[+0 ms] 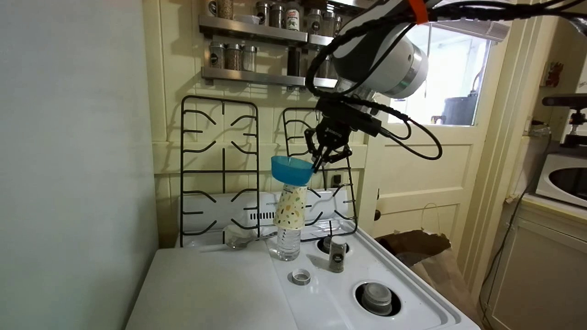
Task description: Pick up the blue bowl and put it on top of the cup
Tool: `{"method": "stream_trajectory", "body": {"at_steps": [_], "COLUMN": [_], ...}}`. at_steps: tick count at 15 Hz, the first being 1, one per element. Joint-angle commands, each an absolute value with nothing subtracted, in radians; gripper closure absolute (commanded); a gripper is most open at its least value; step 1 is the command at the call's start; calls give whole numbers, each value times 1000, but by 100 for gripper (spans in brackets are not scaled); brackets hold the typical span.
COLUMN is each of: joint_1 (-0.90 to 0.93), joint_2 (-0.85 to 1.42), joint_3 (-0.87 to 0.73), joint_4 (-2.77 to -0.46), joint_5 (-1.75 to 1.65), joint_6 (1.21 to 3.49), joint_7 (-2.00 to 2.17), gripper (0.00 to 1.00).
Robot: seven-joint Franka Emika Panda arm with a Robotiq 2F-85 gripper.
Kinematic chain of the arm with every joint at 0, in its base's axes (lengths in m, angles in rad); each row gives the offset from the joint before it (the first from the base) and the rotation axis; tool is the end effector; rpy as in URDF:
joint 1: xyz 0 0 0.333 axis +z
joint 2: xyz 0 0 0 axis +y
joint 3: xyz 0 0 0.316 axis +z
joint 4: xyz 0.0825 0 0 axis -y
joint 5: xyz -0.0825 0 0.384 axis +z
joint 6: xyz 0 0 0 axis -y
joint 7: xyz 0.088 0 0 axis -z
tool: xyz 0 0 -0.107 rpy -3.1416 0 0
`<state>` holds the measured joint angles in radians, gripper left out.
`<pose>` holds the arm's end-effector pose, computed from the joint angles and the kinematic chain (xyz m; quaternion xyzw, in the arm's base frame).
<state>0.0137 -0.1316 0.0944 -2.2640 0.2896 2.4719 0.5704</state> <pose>0.5248 0.0572 0.4504 -0.9281 0.3168 -0.1243 0.1512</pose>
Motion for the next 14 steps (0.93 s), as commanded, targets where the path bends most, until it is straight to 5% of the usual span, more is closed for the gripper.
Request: {"method": "stream_trajectory", "body": {"at_steps": [1,14], "joint_1": [17,16], "joint_2": [-128,-131], "joint_3": [92,94], "joint_4": [-2245,-2250], "joint_5": [269,192], "joint_6": [2489,2426], "joint_7": [600,667], "gripper": [99,99]}}
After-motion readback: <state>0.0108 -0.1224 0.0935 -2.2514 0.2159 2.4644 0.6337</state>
